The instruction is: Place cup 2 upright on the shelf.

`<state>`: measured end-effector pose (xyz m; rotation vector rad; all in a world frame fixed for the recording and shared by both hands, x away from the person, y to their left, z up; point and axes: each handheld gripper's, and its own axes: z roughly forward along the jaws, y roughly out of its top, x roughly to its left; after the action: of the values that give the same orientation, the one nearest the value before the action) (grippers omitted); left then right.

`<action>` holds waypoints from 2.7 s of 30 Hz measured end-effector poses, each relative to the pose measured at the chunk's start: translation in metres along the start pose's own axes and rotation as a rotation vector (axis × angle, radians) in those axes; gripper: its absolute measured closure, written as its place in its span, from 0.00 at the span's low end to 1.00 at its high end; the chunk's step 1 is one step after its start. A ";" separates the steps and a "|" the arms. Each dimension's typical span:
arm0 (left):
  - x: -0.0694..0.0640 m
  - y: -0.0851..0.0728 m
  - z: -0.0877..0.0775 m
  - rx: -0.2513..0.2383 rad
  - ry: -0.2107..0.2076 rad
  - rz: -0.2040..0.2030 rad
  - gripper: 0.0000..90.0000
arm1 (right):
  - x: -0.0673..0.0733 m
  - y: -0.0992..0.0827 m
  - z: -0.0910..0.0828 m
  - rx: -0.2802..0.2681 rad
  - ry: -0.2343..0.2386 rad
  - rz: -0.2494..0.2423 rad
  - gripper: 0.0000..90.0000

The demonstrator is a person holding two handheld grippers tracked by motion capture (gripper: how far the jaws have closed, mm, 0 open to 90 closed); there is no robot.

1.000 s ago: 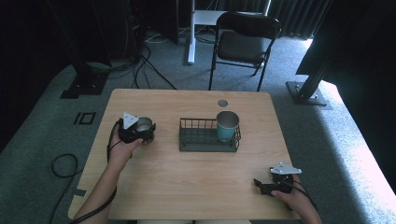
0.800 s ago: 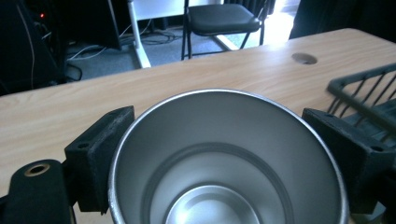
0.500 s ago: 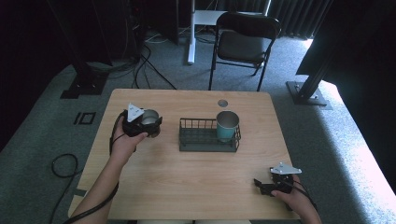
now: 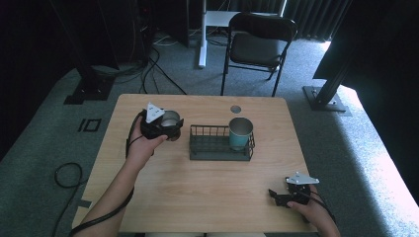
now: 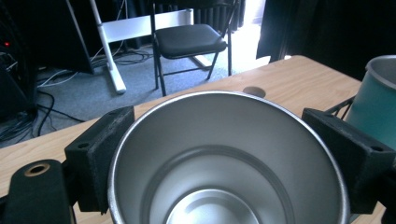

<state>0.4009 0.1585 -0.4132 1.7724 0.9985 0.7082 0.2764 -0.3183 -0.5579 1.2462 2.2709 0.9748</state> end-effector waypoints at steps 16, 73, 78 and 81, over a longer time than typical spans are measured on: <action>-0.041 0.029 0.020 -0.019 -0.058 0.021 0.16 | 0.000 0.000 0.000 0.000 0.000 0.000 0.12; -0.103 -0.028 0.098 0.071 -0.114 0.015 0.10 | 0.000 0.000 0.000 0.000 0.000 0.000 0.12; -0.101 -0.023 0.093 0.066 -0.128 0.018 0.03 | 0.000 0.000 0.000 0.000 0.000 0.000 0.12; -0.101 -0.020 0.089 0.064 -0.134 0.020 0.03 | 0.000 0.000 0.000 0.000 0.000 0.000 0.12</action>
<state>0.4160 0.0356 -0.4695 1.8621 0.9229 0.5670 0.2764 -0.3183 -0.5579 1.2463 2.2707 0.9754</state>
